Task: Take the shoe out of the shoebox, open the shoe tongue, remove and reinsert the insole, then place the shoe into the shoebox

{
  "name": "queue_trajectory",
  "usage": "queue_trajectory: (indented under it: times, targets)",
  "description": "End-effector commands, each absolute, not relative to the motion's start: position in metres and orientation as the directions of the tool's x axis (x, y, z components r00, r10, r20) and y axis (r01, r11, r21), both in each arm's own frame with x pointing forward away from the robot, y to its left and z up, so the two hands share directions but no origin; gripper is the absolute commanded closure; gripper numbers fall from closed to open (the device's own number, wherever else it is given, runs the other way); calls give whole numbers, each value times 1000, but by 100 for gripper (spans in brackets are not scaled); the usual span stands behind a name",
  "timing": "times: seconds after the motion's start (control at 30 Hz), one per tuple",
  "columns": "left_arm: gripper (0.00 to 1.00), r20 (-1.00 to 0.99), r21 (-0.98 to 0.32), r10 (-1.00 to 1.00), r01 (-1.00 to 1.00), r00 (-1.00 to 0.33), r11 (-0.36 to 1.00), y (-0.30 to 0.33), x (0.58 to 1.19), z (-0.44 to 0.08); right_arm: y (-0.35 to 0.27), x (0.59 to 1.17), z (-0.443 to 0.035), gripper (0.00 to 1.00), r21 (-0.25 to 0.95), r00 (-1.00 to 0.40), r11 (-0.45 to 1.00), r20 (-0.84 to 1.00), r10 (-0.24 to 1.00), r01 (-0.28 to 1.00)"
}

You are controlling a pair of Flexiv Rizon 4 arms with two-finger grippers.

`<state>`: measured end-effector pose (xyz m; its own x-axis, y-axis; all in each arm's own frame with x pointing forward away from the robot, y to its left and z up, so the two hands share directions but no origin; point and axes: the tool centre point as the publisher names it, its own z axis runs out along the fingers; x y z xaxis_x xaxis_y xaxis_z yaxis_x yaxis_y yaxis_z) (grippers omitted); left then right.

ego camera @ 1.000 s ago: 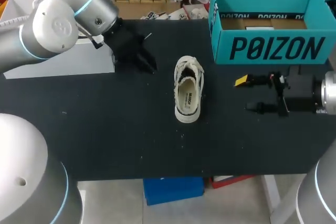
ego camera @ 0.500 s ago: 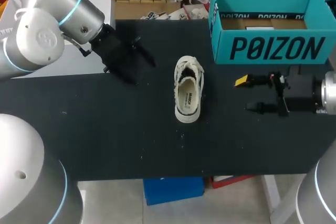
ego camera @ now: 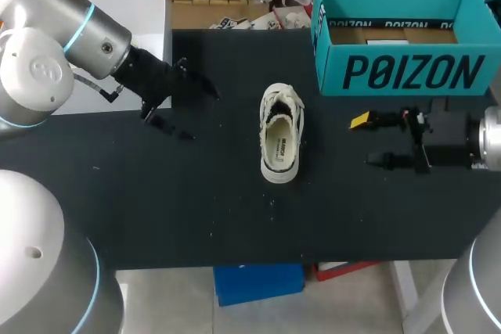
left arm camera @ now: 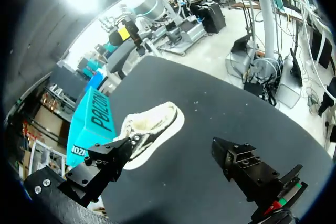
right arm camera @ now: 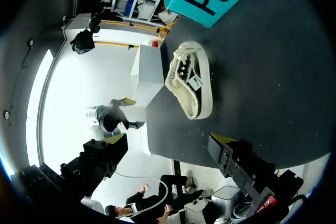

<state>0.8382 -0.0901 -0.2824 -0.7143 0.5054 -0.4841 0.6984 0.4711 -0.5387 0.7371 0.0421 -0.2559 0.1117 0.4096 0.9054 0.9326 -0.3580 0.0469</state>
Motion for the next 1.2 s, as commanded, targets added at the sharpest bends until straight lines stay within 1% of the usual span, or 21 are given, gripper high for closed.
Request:
queue_trajectory:
  times: [0.03,0.17,0.23,0.67,0.83,0.9,1.03,1.13,1.2]
  targets:
    - [0,-277,-722,133,298,-952,624,-71,825,-281,43,738,-256,0,46,113,-358,905,411,933]
    - [0,-225,-746,51,206,-973,633,-52,819,-289,43,738,-256,0,46,113,-358,905,411,933]
    - [0,-222,-727,22,181,-975,662,-44,817,-294,43,738,-256,0,46,113,-358,905,411,933]
    - [0,-222,-727,22,181,-975,662,-44,817,-294,43,738,-256,0,46,113,-358,905,411,933]
    - [0,-222,-727,22,181,-975,662,-44,817,-294,50,754,-247,0,110,49,-195,745,666,975]
    - [0,-222,-727,22,181,-975,662,-44,817,-294,54,758,-246,0,117,29,-153,696,717,981]
    - [0,-222,-727,22,181,-975,662,-44,817,-294,62,769,-250,0,139,-15,-68,528,849,988]
    - [0,-222,-727,22,181,-975,662,-44,817,-294,66,775,-254,0,146,-48,-12,401,915,989]
    - [0,-222,-727,22,181,-975,662,-44,817,-294,72,780,-257,0,144,-106,72,245,964,987]
